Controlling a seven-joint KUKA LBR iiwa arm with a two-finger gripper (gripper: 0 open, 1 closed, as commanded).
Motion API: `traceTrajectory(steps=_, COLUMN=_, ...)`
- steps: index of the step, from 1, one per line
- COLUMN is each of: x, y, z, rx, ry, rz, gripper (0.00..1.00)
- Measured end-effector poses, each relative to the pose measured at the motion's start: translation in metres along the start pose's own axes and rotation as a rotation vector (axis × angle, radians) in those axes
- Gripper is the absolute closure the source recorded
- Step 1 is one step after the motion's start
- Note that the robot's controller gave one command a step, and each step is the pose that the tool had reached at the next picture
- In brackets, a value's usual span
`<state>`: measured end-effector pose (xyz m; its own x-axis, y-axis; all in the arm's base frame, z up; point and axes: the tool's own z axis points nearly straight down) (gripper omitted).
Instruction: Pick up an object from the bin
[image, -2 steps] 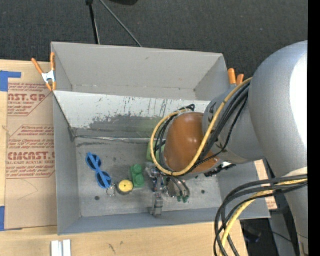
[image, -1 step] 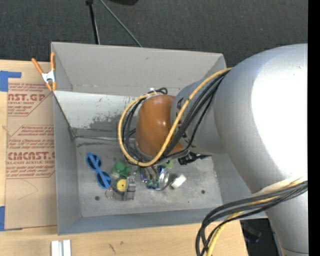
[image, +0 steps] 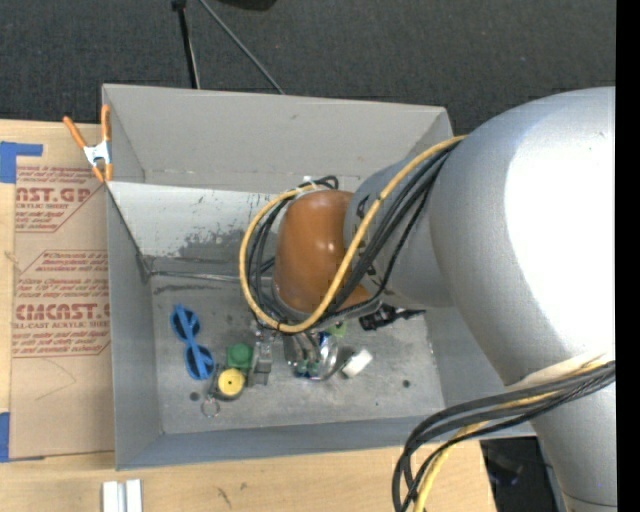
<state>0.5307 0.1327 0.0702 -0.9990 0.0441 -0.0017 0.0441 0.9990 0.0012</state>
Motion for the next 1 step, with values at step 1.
traceTrajectory(steps=1, x=-0.0323, y=-0.0333, z=-0.1606, rx=-0.001, ry=-0.01, rz=0.037, gripper=1.0)
